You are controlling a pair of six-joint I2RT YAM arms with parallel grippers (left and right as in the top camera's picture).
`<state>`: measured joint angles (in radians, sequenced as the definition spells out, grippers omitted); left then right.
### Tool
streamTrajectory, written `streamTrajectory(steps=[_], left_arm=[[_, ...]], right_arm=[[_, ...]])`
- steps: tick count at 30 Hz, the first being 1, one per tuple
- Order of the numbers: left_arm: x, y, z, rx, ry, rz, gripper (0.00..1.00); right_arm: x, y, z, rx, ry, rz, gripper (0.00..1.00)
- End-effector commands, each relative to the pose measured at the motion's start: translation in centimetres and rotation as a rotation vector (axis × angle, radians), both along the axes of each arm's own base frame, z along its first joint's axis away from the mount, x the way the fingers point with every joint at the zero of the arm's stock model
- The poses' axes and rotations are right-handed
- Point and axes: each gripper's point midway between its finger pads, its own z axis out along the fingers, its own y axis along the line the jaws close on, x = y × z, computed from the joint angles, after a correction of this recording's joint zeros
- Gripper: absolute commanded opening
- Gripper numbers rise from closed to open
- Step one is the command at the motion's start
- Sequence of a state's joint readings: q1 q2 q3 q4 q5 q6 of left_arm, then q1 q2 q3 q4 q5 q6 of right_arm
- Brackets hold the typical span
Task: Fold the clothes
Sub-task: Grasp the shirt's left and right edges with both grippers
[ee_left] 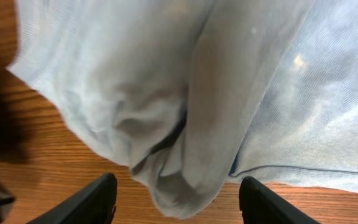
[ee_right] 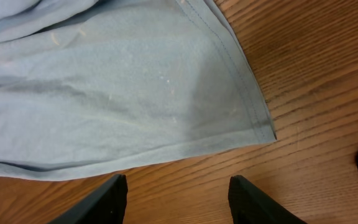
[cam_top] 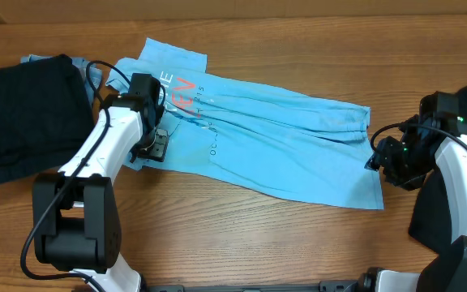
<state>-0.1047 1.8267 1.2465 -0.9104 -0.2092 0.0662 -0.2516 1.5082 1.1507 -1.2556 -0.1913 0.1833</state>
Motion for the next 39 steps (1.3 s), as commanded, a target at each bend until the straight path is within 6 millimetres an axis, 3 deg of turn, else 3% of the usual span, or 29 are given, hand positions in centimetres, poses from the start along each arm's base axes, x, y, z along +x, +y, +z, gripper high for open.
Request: streamTrajectory(steps=[1, 5, 8, 13, 16, 18, 23, 25, 27, 31, 36, 39], left_arm=[[-0.6, -0.1, -0.8, -0.013, -0.002, 0.002, 0.63], [-0.3, 0.3, -1.0, 0.010, -0.023, 0.005, 0.55], [0.1, 0.8, -0.9, 0.039, -0.041, 0.008, 0.38], [0.7, 1.2, -0.7, 0.064, -0.067, 0.012, 0.40], [0.6, 1.0, -0.8, 0.055, -0.063, 0.010, 0.27], [0.2, 0.6, -1.1, 0.031, -0.052, 0.007, 0.31], [-0.7, 0.2, -1.9, 0.009, -0.024, 0.003, 0.28], [-0.7, -0.3, -2.1, -0.025, -0.022, 0.000, 0.11], [-0.8, -0.3, -2.0, -0.025, -0.019, 0.001, 0.04], [-1.2, -0.3, 0.3, -0.034, -0.046, 0.069, 0.04], [-2.0, -1.0, 5.3, -0.120, -0.169, 0.203, 0.04], [-2.4, -1.6, 6.7, -0.170, -0.196, 0.217, 0.04]], right_arm=[[-0.1, 0.1, 0.1, -0.005, -0.007, 0.002, 0.56], [-0.1, 0.1, 0.1, -0.006, -0.007, 0.002, 0.56], [-0.1, 0.1, 0.1, -0.005, -0.008, 0.005, 0.56], [-0.2, 0.1, 0.1, -0.005, -0.005, 0.005, 0.56], [-0.2, 0.1, 0.1, -0.005, -0.004, 0.005, 0.56], [-0.2, 0.1, 0.1, -0.005, -0.003, 0.005, 0.56], [-0.2, 0.1, 0.1, -0.005, -0.003, 0.005, 0.56], [-0.2, 0.1, 0.1, -0.005, -0.003, 0.005, 0.56], [-0.2, 0.1, 0.1, -0.005, -0.003, 0.005, 0.56], [-0.2, -0.1, 0.1, -0.014, -0.003, 0.003, 0.56], [-0.4, -0.9, -0.2, -0.060, 0.019, -0.035, 0.61], [1.5, -1.2, -0.4, -0.065, -0.049, -0.017, 0.63]])
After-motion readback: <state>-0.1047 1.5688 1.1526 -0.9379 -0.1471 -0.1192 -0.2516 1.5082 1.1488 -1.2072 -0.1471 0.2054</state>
